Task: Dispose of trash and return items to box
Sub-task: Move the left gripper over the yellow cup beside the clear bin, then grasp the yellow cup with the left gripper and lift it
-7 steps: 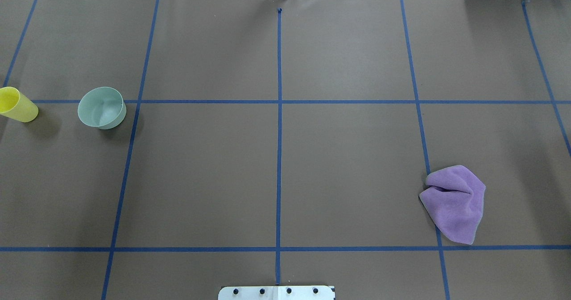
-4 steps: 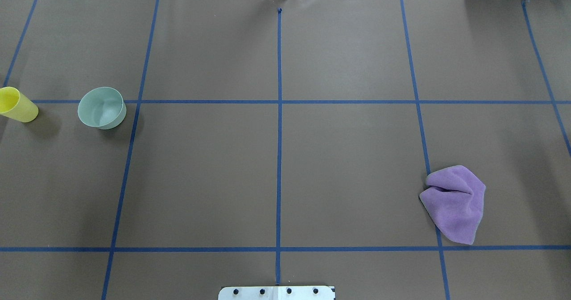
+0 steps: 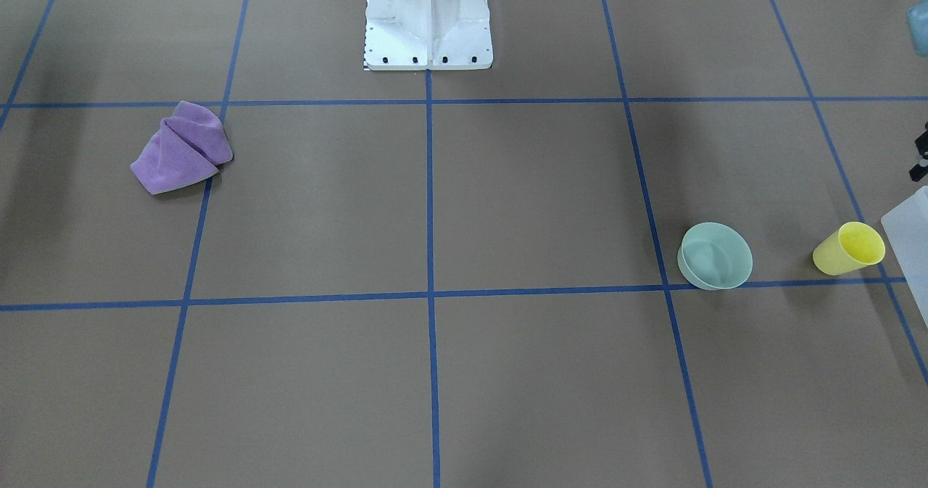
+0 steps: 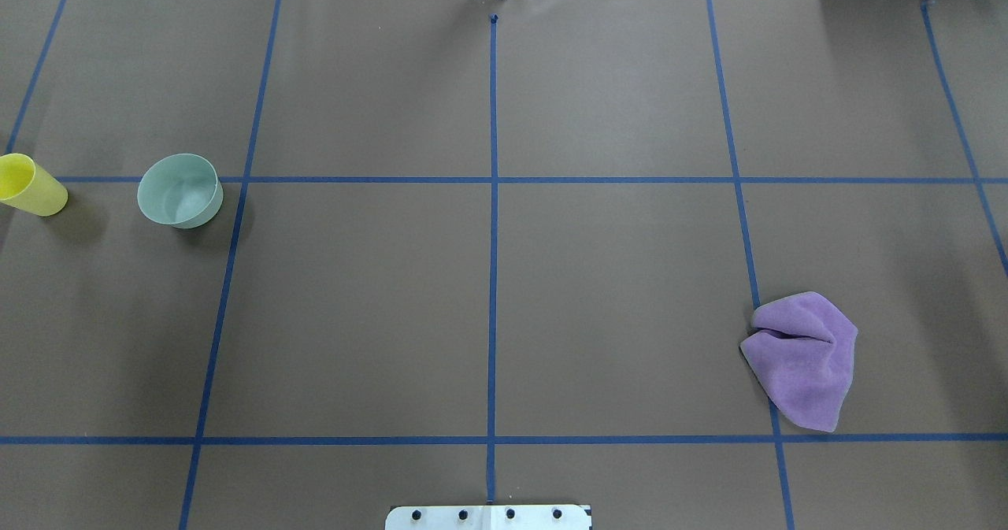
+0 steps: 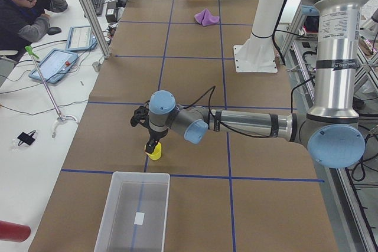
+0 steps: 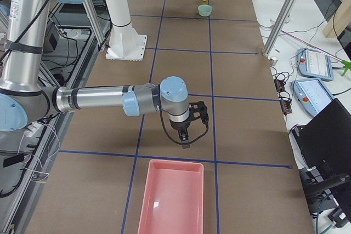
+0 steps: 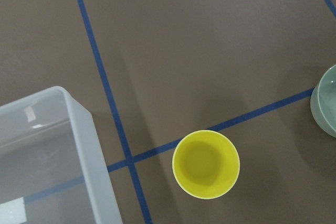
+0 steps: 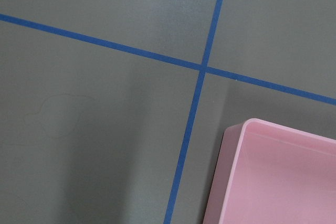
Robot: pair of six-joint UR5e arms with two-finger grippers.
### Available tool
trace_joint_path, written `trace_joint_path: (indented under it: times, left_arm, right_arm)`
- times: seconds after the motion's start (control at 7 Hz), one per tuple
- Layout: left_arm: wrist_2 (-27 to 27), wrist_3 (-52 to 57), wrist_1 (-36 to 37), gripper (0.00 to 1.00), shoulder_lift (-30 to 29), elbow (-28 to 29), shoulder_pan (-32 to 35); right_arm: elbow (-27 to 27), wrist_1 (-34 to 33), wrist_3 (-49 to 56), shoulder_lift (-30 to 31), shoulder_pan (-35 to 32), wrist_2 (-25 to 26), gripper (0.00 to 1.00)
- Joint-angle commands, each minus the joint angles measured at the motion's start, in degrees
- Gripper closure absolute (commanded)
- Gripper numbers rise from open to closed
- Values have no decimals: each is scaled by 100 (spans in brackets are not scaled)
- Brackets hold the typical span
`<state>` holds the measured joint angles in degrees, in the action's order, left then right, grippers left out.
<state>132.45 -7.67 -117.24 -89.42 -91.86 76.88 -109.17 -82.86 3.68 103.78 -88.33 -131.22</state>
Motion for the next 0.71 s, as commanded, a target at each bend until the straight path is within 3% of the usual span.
trace_joint_path:
  times: [0.0, 0.43, 0.57]
  left_arm:
    - [0, -50, -71, 2, -461, 605, -419]
    - [0, -41, -720, 4, -972, 1581, -727]
    - [0, -59, -800, 30, -955, 1583, -780]
  right_arm:
    - [45, 120, 1, 2, 0, 9, 0]
    - [89, 173, 1, 11, 0, 17, 0]
    - [106, 200, 1, 11, 0, 26, 0]
